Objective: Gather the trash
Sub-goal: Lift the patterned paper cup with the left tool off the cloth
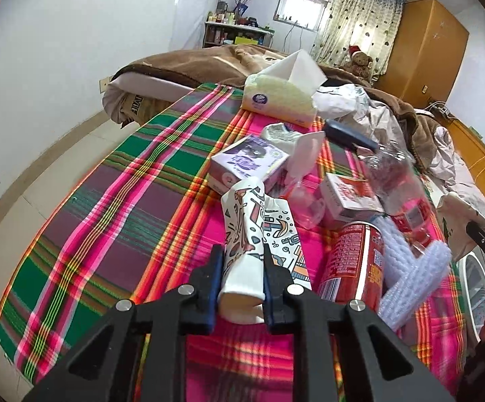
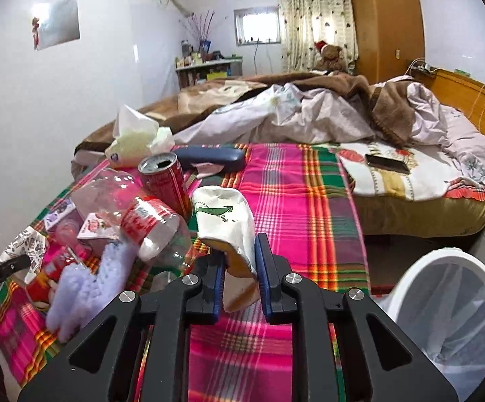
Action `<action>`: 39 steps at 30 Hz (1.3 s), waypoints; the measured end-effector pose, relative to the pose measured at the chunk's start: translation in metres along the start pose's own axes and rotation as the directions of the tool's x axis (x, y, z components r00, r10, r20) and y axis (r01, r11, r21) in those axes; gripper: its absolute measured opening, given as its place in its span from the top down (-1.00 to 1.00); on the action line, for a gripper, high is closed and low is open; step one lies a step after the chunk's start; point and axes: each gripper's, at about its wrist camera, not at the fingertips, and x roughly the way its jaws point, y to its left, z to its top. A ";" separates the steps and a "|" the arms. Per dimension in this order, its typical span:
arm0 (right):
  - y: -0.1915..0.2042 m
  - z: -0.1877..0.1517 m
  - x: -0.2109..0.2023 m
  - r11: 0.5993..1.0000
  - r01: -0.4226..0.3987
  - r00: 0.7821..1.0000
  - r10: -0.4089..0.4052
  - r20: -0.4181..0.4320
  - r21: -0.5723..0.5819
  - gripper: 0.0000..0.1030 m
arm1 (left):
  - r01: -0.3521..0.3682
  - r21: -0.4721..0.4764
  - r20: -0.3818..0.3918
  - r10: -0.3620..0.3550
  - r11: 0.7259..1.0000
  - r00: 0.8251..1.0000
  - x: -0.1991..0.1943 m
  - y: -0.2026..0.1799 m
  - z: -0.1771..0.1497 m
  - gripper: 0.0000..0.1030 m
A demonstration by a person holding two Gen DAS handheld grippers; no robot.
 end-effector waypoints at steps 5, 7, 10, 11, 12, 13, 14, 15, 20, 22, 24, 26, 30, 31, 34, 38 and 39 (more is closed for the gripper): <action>-0.007 0.000 -0.021 1.000 0.012 0.998 -0.012 0.058 0.011 0.65 | 0.006 0.015 0.057 -0.007 1.000 0.998 -0.025 -0.011 -0.002 0.59; -0.009 0.001 -0.026 1.000 0.020 0.997 -0.021 0.077 0.010 0.65 | 0.012 0.014 0.083 -0.013 1.000 0.996 -0.034 -0.016 -0.001 0.59; -0.014 0.000 -0.032 1.000 0.017 0.996 -0.019 0.090 0.018 0.65 | 0.026 0.029 0.124 -0.030 0.999 0.992 -0.051 -0.027 0.000 0.59; -0.016 -0.001 -0.035 1.000 0.019 0.995 -0.021 0.094 0.020 0.65 | 0.034 0.042 0.137 -0.039 0.999 0.990 -0.057 -0.032 0.001 0.59; -0.019 -0.001 -0.037 1.000 0.021 0.995 -0.023 0.100 0.023 0.65 | 0.039 0.059 0.147 -0.047 0.998 0.988 -0.062 -0.039 0.001 0.59; -0.021 -0.002 -0.041 0.999 0.023 0.994 -0.026 0.109 0.027 0.65 | 0.049 0.072 0.157 -0.060 0.996 0.986 -0.067 -0.046 0.001 0.59; -0.022 -0.005 -0.045 0.999 0.024 0.993 -0.027 0.117 0.029 0.65 | 0.061 0.086 0.161 -0.074 0.994 0.984 -0.071 -0.053 0.002 0.59; -0.025 -0.006 -0.050 0.999 0.026 0.992 -0.030 0.123 0.033 0.65 | 0.073 0.103 0.163 -0.089 0.992 0.983 -0.073 -0.061 0.002 0.59; -0.039 -0.012 -0.064 0.997 0.047 0.989 -0.054 0.138 0.054 0.65 | 0.131 0.178 0.161 -0.160 0.975 0.974 -0.075 -0.106 0.000 0.59; -0.048 -0.014 -0.064 0.995 0.055 0.990 -0.065 0.128 0.078 0.65 | 0.146 0.176 0.154 -0.174 0.973 0.973 -0.071 -0.115 -0.003 0.59; -0.052 -0.018 -0.067 0.995 0.059 0.989 -0.070 0.128 0.086 0.65 | 0.142 0.171 0.149 -0.168 0.975 0.974 -0.068 -0.116 -0.006 0.59; -0.057 -0.020 -0.067 0.993 0.065 0.989 -0.077 0.126 0.096 0.65 | 0.144 0.159 0.133 -0.165 0.977 0.977 -0.065 -0.112 -0.008 0.59; -0.057 -0.027 -0.065 0.993 0.042 0.991 -0.055 0.123 0.109 0.65 | 0.140 0.160 0.094 -0.156 0.977 0.983 -0.065 -0.104 -0.025 0.59; -0.057 -0.029 -0.068 0.994 0.040 0.991 -0.053 0.125 0.106 0.65 | 0.165 0.161 0.088 -0.181 0.973 0.980 -0.068 -0.104 -0.032 0.59; -0.054 -0.033 -0.069 0.995 0.020 0.992 -0.033 0.125 0.101 0.65 | 0.234 0.204 0.035 -0.246 0.951 0.969 -0.066 -0.106 -0.051 0.38; -0.053 -0.038 -0.079 0.996 -0.002 0.992 -0.010 0.129 0.091 0.65 | 0.283 0.259 -0.041 -0.282 0.923 0.959 -0.059 -0.118 -0.074 -0.39; -0.051 -0.039 -0.080 0.996 -0.006 0.992 -0.006 0.128 0.091 0.65 | 0.283 0.270 -0.067 -0.276 0.920 0.959 -0.056 -0.123 -0.078 -0.39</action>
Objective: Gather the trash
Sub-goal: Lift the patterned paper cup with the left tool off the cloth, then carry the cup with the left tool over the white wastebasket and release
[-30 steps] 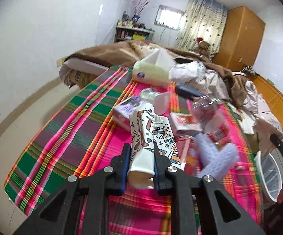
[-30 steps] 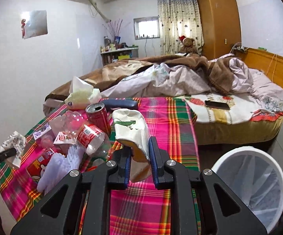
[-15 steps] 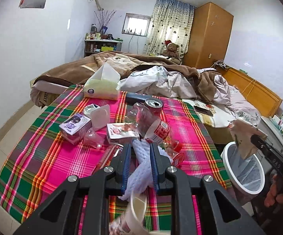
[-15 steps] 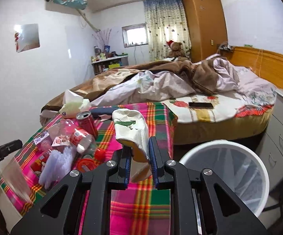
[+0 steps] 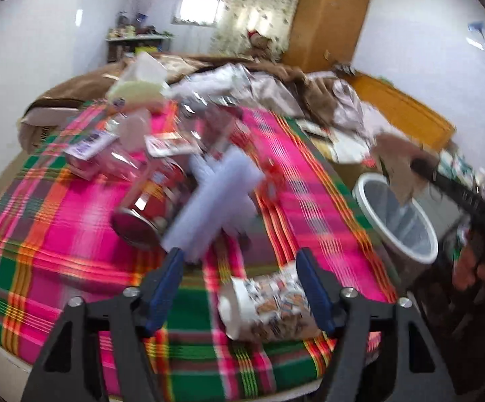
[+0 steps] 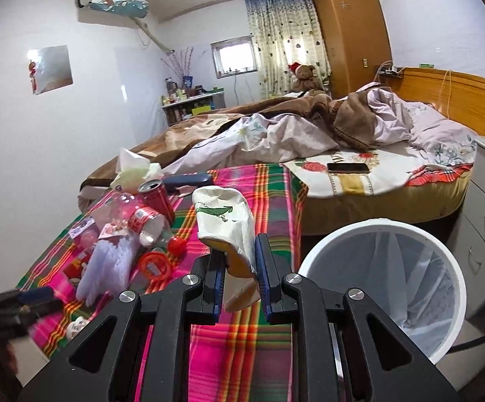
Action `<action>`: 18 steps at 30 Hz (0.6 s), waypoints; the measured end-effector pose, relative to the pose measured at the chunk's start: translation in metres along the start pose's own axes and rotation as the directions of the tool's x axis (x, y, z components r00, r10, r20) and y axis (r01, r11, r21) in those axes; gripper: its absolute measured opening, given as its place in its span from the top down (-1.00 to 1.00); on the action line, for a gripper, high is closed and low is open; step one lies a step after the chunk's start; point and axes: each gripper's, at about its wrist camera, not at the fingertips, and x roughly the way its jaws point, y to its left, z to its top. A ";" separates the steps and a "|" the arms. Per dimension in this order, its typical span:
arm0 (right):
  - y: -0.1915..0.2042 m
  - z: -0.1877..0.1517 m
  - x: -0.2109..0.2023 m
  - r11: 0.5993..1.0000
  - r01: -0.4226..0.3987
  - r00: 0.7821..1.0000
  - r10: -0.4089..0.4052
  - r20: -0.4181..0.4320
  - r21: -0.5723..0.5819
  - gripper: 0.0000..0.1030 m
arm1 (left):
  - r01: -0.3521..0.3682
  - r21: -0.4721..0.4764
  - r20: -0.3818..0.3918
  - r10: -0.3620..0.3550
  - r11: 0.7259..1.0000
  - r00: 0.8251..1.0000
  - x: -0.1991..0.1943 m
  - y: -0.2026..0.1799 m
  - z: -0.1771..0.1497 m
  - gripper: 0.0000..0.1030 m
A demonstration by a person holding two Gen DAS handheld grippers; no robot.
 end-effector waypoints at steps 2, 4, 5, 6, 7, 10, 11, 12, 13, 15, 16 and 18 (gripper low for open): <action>0.000 -0.002 -0.003 1.000 -0.006 1.000 0.006 0.000 -0.001 0.65 | 0.015 0.022 -0.048 -0.014 1.000 0.999 0.011 -0.009 -0.005 -0.40; 0.000 -0.005 -0.007 1.000 -0.009 1.000 0.009 -0.001 0.000 0.65 | 0.035 0.044 -0.096 -0.030 0.998 0.995 0.022 -0.019 -0.011 -0.42; 0.000 -0.005 -0.007 1.000 -0.010 1.000 0.010 -0.003 0.000 0.65 | 0.040 0.048 -0.106 -0.035 0.998 0.994 0.025 -0.022 -0.013 -0.43; -0.001 -0.006 -0.007 1.000 -0.009 1.000 0.009 -0.004 0.000 0.65 | 0.041 0.048 -0.117 -0.035 0.998 0.993 0.028 -0.026 -0.015 -0.44; -0.001 -0.007 -0.008 1.000 -0.006 1.000 0.006 -0.008 -0.001 0.65 | 0.045 0.048 -0.120 -0.039 0.998 0.992 0.029 -0.028 -0.016 -0.48; -0.002 -0.008 -0.008 1.000 -0.004 1.000 0.004 -0.012 -0.002 0.65 | 0.014 0.065 -0.119 -0.007 0.998 0.993 0.030 -0.037 -0.016 -0.49; -0.003 -0.008 -0.008 1.000 -0.003 1.000 0.003 -0.012 0.001 0.65 | 0.004 0.066 -0.117 0.003 0.998 0.993 0.032 -0.038 -0.015 -0.49; -0.004 -0.008 -0.008 1.000 -0.004 1.000 0.004 -0.011 0.005 0.65 | -0.004 0.066 -0.116 0.011 0.998 0.993 0.033 -0.040 -0.015 -0.49; -0.004 -0.008 -0.008 1.000 -0.006 1.000 0.006 -0.010 0.010 0.65 | -0.011 0.067 -0.114 0.019 0.998 0.993 0.034 -0.042 -0.016 -0.49; -0.004 -0.009 -0.008 1.000 -0.006 1.000 0.006 -0.012 0.014 0.65 | -0.023 0.062 -0.118 0.030 0.998 0.993 0.035 -0.041 -0.017 -0.49; -0.005 -0.010 -0.008 1.000 -0.007 1.000 0.007 -0.013 0.016 0.65 | -0.027 0.063 -0.118 0.034 0.998 0.992 0.034 -0.040 -0.016 -0.49; -0.006 -0.011 -0.009 1.000 -0.009 1.000 0.009 -0.015 0.019 0.65 | -0.032 0.042 -0.124 0.037 0.999 0.992 0.034 -0.038 -0.016 -0.50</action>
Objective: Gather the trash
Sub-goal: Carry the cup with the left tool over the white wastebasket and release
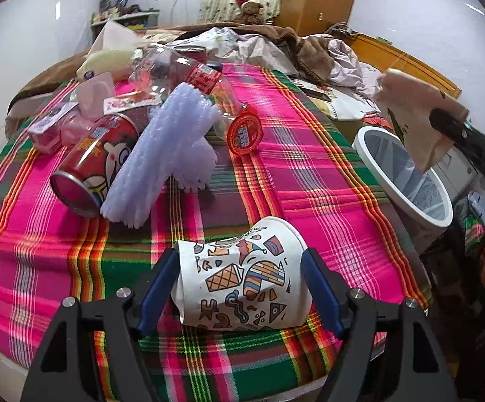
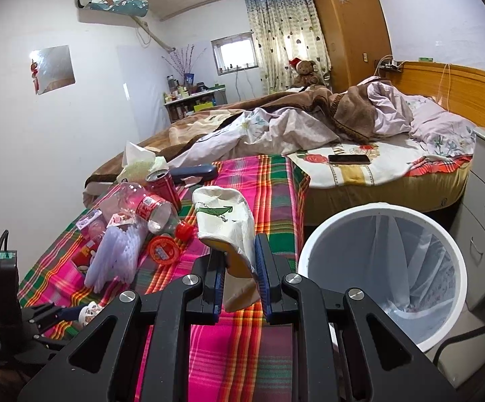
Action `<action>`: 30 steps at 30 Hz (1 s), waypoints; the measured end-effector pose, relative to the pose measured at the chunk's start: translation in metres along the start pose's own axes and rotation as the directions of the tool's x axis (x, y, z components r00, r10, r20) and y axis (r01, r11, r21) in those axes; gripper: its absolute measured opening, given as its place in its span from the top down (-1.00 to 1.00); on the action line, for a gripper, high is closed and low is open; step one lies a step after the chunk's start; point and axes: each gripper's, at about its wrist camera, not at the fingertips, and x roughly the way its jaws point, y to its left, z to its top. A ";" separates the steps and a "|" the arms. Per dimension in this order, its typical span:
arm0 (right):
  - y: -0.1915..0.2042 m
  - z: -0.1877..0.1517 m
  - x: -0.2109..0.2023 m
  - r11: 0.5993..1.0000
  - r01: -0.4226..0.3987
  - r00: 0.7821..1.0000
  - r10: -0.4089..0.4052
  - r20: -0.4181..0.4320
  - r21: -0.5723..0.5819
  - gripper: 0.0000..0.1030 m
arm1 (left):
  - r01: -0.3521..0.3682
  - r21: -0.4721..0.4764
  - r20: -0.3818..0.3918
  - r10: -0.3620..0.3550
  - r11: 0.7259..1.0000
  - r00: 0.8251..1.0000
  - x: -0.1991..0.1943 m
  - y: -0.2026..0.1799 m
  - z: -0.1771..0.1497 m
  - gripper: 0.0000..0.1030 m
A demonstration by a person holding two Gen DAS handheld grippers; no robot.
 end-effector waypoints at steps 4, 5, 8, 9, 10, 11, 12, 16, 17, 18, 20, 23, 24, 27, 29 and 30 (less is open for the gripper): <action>-0.002 -0.002 -0.001 1.000 0.002 1.000 -0.002 0.005 0.002 0.65 | -0.035 0.008 0.003 0.035 0.999 0.999 0.001 -0.003 -0.002 -0.73; -0.003 -0.002 -0.001 1.000 0.000 1.000 0.000 0.004 0.007 0.65 | -0.015 0.002 -0.021 0.015 1.000 1.000 0.004 -0.003 -0.003 -0.77; -0.005 -0.004 -0.001 1.000 0.003 1.000 -0.003 0.002 0.010 0.65 | -0.030 0.042 -0.056 0.032 0.999 0.998 0.015 -0.014 -0.009 -0.77; -0.005 -0.004 -0.001 1.000 0.007 1.000 -0.007 0.001 0.009 0.65 | -0.060 0.063 -0.051 0.063 0.996 0.997 0.016 -0.019 -0.010 -0.74; -0.006 -0.005 -0.001 1.000 0.010 1.000 -0.010 0.001 0.009 0.65 | -0.046 0.059 -0.043 0.049 0.997 0.998 0.015 -0.021 -0.009 -0.64; -0.007 -0.005 -0.002 1.000 0.012 1.000 -0.012 0.000 0.011 0.65 | -0.010 0.040 -0.038 0.012 0.999 0.999 0.014 -0.021 -0.008 -0.55; -0.009 -0.006 -0.002 1.000 0.017 1.000 -0.017 -0.001 0.013 0.65 | -0.008 0.025 -0.037 0.009 1.000 0.999 0.014 -0.020 -0.006 -0.49; -0.015 -0.006 -0.003 0.999 0.030 1.000 -0.030 -0.003 0.027 0.65 | 0.022 0.001 -0.032 -0.022 1.000 0.999 0.014 -0.020 0.000 0.32; -0.016 -0.006 -0.003 0.999 0.033 0.999 -0.033 -0.002 0.031 0.65 | 0.025 0.005 -0.034 -0.025 1.000 0.999 0.015 -0.021 0.001 0.51; -0.018 -0.006 -0.003 0.999 0.034 0.999 -0.034 -0.002 0.035 0.65 | 0.016 0.009 -0.036 -0.016 1.000 0.999 0.016 -0.024 0.001 0.51; -0.021 -0.007 -0.005 0.998 0.039 0.999 -0.039 0.001 0.041 0.65 | 0.007 0.019 -0.021 -0.007 1.000 1.000 0.016 -0.029 0.003 0.52; -0.028 -0.008 -0.008 0.997 0.061 0.998 -0.061 0.008 0.048 0.65 | 0.020 0.029 -0.001 -0.020 0.999 1.000 0.015 -0.039 0.013 0.52; -0.034 -0.008 -0.010 0.996 0.070 0.997 -0.071 0.011 0.064 0.65 | 0.026 0.038 0.013 -0.026 0.999 1.000 0.013 -0.044 0.017 0.52; -0.051 -0.008 -0.016 0.989 0.112 0.993 -0.114 0.016 0.098 0.65 | 0.056 0.081 0.036 -0.059 0.995 0.998 0.011 -0.063 0.033 0.52; -0.062 -0.008 -0.019 0.983 0.151 0.988 -0.154 0.018 0.106 0.65 | 0.080 0.119 0.047 -0.086 0.990 0.995 0.011 -0.081 0.043 0.52; -0.070 -0.008 -0.022 0.978 0.177 0.983 -0.180 0.016 0.114 0.65 | 0.095 0.137 0.053 -0.103 0.986 0.993 0.012 -0.090 0.049 0.52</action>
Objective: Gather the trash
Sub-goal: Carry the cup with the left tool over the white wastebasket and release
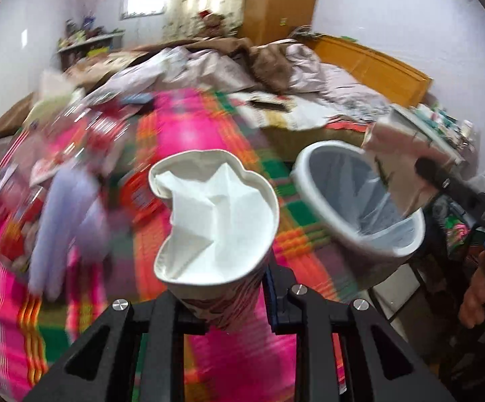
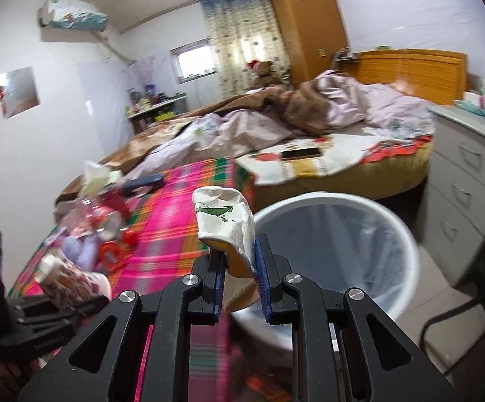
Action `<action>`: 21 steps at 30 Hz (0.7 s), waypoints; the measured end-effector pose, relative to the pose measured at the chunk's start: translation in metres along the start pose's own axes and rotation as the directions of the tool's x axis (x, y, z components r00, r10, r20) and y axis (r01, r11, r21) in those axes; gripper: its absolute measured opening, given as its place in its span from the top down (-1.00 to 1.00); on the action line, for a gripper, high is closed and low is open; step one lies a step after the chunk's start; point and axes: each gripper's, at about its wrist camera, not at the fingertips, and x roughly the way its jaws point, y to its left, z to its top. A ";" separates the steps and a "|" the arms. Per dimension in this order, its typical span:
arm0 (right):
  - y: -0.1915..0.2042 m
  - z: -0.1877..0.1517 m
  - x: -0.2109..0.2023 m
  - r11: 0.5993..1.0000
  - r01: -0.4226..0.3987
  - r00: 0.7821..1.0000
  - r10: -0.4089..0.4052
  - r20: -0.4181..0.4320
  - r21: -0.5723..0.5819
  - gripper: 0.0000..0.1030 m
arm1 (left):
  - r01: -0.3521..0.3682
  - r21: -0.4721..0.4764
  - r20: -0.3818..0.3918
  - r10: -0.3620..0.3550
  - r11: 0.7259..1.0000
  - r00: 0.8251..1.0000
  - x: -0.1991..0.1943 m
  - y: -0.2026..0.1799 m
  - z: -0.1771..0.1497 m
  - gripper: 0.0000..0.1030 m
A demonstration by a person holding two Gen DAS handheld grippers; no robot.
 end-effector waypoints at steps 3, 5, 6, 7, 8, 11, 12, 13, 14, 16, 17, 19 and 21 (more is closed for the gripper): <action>-0.016 -0.001 0.003 0.999 0.040 0.999 -0.040 -0.019 0.018 0.65 | 0.047 0.051 0.001 -0.047 0.998 0.999 0.011 -0.025 0.019 0.52; -0.026 -0.002 0.010 0.997 0.074 0.996 -0.073 -0.047 0.008 0.65 | 0.075 0.079 -0.010 -0.075 0.994 0.997 0.021 -0.041 0.029 0.52; -0.028 -0.002 0.013 0.996 0.088 0.994 -0.088 -0.058 0.002 0.65 | 0.081 0.087 -0.009 -0.081 0.993 0.997 0.026 -0.049 0.033 0.52; -0.033 -0.004 0.017 0.994 0.108 0.992 -0.109 -0.068 -0.006 0.65 | 0.086 0.099 -0.011 -0.086 0.991 0.996 0.031 -0.057 0.037 0.52; -0.035 -0.003 0.019 0.993 0.115 0.991 -0.115 -0.075 -0.005 0.65 | 0.096 0.113 -0.016 -0.095 0.989 0.995 0.037 -0.065 0.039 0.52; -0.046 -0.005 0.030 0.990 0.141 0.982 -0.141 -0.125 -0.012 0.65 | 0.114 0.130 -0.038 -0.110 0.985 0.993 0.052 -0.082 0.043 0.52; -0.049 -0.006 0.035 0.987 0.158 0.976 -0.160 -0.148 -0.022 0.65 | 0.117 0.131 -0.047 -0.112 0.984 0.993 0.056 -0.087 0.043 0.52; -0.051 -0.007 0.036 0.986 0.165 0.974 -0.168 -0.154 -0.029 0.65 | 0.118 0.137 -0.057 -0.111 0.983 0.992 0.061 -0.091 0.042 0.51; -0.055 -0.006 0.035 0.986 0.166 0.973 -0.169 -0.157 -0.033 0.63 | 0.122 0.139 -0.064 -0.114 0.983 0.991 0.065 -0.094 0.042 0.51; -0.060 -0.006 0.039 0.985 0.167 0.967 -0.171 -0.192 -0.037 0.60 | 0.128 0.143 -0.065 -0.119 0.981 0.991 0.068 -0.097 0.042 0.40; -0.062 -0.006 0.040 0.987 0.160 0.966 -0.164 -0.202 -0.035 0.55 | 0.133 0.148 -0.065 -0.125 0.980 0.990 0.068 -0.101 0.042 0.07; -0.065 -0.007 0.041 0.985 0.169 0.962 -0.171 -0.215 -0.030 0.49 | 0.127 0.144 -0.057 -0.119 0.981 0.991 0.067 -0.103 0.042 -0.32; -0.067 -0.008 0.039 0.983 0.183 0.960 -0.183 -0.211 -0.020 0.29 | 0.126 0.141 -0.038 -0.122 0.982 0.992 0.064 -0.102 0.043 -0.33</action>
